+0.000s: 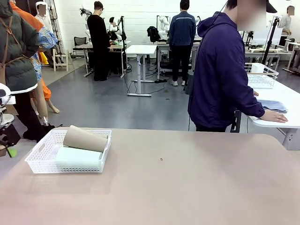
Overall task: Clean and organize the cups into the basket.
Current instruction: Move the Organizing basket back to the left side of the table.
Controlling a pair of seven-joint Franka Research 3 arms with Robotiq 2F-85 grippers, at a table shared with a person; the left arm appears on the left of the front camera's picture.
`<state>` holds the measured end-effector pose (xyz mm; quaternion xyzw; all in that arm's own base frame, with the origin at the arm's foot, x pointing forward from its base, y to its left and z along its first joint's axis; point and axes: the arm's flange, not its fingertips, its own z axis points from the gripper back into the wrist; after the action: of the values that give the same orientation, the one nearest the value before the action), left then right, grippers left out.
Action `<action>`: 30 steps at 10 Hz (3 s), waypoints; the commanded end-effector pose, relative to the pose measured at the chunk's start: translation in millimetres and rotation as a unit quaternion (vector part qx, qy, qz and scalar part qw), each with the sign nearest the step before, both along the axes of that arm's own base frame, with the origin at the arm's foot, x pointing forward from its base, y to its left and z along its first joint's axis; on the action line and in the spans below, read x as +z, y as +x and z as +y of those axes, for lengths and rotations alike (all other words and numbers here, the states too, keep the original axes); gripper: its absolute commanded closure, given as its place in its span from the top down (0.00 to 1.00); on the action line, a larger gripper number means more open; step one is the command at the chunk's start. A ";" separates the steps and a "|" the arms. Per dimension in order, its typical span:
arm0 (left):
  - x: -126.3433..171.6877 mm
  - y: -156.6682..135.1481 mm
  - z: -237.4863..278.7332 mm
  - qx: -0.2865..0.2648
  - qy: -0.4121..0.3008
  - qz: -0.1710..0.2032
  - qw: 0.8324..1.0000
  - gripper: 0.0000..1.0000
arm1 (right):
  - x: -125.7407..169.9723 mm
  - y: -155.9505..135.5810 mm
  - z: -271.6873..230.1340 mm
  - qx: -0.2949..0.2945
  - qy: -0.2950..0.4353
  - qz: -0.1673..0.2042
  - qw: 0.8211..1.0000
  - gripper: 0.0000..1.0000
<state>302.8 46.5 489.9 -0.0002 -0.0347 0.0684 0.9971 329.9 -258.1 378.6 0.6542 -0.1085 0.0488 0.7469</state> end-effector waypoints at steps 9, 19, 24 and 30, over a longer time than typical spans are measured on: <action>10.9 37.6 279.9 0.045 -0.506 0.041 0.860 1.00 | -0.5 -2.4 -0.8 0.003 -0.003 -0.002 1.000 1.00; 5.6 4.6 322.1 0.037 -0.573 -0.052 0.817 1.00 | -0.5 -2.4 -0.8 0.003 -0.003 -0.002 1.000 1.00; 5.6 4.6 322.1 0.037 -0.573 -0.052 0.817 1.00 | -0.5 -2.4 -0.8 0.003 -0.003 -0.002 1.000 1.00; 5.6 4.6 322.1 0.037 -0.573 -0.052 0.817 1.00 | -0.5 -2.4 -0.8 0.003 -0.003 -0.002 1.000 1.00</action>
<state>310.9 367.4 492.8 -0.5702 -0.0419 0.1156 0.8122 329.4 -258.7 378.6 0.6540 -0.1090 0.0482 0.7470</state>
